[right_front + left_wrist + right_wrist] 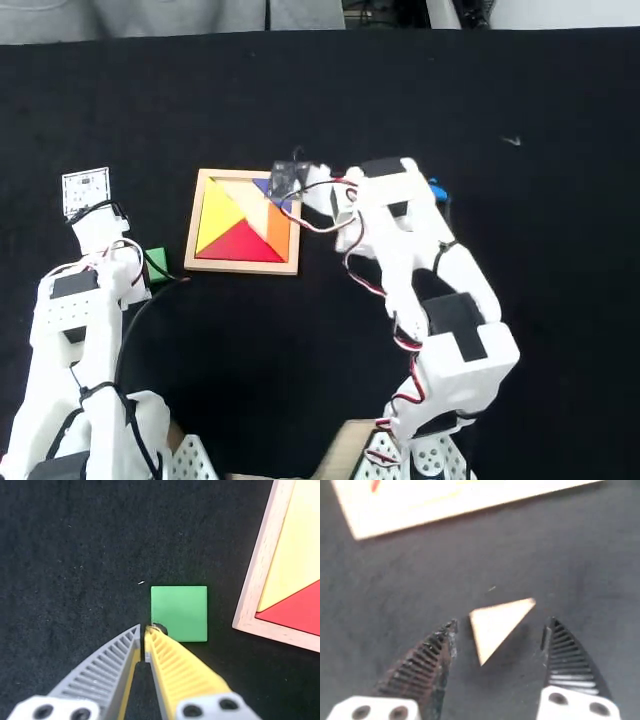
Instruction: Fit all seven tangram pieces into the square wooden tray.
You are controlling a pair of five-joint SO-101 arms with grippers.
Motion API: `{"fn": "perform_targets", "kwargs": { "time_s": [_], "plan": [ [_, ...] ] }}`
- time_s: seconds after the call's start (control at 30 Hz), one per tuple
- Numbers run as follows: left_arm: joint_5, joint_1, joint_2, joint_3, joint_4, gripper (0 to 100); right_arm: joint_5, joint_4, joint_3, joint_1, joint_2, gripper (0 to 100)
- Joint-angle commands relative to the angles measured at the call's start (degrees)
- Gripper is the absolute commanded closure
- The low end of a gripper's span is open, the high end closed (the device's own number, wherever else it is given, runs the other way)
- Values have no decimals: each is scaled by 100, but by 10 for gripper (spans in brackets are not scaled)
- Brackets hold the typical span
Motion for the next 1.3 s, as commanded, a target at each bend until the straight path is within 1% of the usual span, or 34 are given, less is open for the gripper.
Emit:
{"fn": "perform_targets", "kwargs": {
  "time_s": [0.0, 0.17, 0.33, 0.53, 0.63, 0.7, 0.77, 0.9, 1.17, 1.27],
  "plan": [
    [26, -66, -141, -48, -53, 970, -607, -457, 13, -105, -312, 730],
    [26, -66, -141, -48, -53, 970, -686, -466, -84, -132, 127, 730],
    [26, -66, -141, -48, -53, 970, -1037, -466, -312, -26, 646, 730],
    [26, -66, -141, -48, -53, 970, -1037, -202, -374, -44, 664, 730],
    [26, -66, -141, -48, -53, 970, -1046, -176, -347, 70, 611, 733],
    [26, -66, -141, -48, -53, 970, -1125, -176, -338, 176, 602, 769],
    [26, -66, -141, -48, -53, 970, -1319, -176, -356, 193, 629, 828],
    [35, -66, -141, -48, -62, 970, -1380, -176, -356, 158, 646, 918],
    [26, -66, -141, -48, -53, 970, -1407, -167, -374, 158, 523, 980],
    [26, -66, -141, -48, -53, 970, -1407, 105, -391, 132, 180, 986]
  ]
}}
